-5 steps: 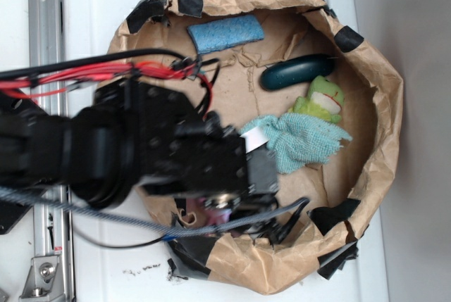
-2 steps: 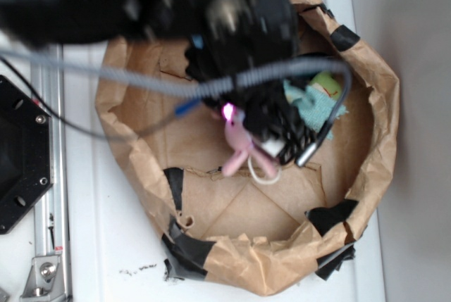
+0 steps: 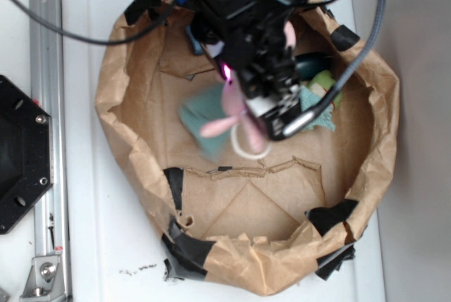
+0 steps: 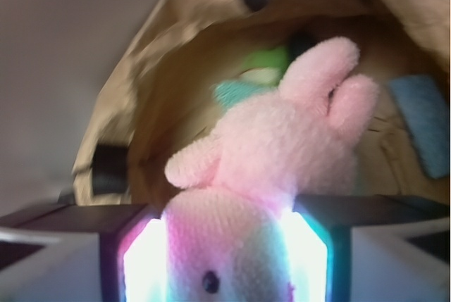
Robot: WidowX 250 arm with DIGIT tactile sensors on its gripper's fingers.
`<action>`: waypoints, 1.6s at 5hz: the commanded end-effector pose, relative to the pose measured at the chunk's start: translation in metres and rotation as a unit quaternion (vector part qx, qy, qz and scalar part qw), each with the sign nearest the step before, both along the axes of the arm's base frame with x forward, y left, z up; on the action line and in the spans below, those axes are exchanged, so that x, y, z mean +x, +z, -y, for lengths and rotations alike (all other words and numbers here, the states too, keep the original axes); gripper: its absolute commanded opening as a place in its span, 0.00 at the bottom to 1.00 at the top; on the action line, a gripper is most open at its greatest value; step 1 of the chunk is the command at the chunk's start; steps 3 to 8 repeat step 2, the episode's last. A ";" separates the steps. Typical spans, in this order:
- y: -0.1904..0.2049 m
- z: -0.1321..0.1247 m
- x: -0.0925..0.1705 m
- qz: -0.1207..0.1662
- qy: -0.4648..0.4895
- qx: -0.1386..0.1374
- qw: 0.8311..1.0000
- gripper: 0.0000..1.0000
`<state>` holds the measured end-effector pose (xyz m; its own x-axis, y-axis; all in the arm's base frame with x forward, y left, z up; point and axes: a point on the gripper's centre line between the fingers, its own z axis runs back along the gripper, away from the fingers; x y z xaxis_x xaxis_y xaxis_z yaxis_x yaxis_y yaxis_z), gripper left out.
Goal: Grab the pink bunny.
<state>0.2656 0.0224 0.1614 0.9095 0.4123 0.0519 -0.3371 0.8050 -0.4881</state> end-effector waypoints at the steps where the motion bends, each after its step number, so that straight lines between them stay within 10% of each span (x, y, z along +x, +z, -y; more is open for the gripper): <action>1: -0.022 -0.002 -0.003 0.067 -0.071 0.121 0.988 0.00; 8: -0.021 0.001 0.002 0.080 -0.063 0.127 0.987 0.00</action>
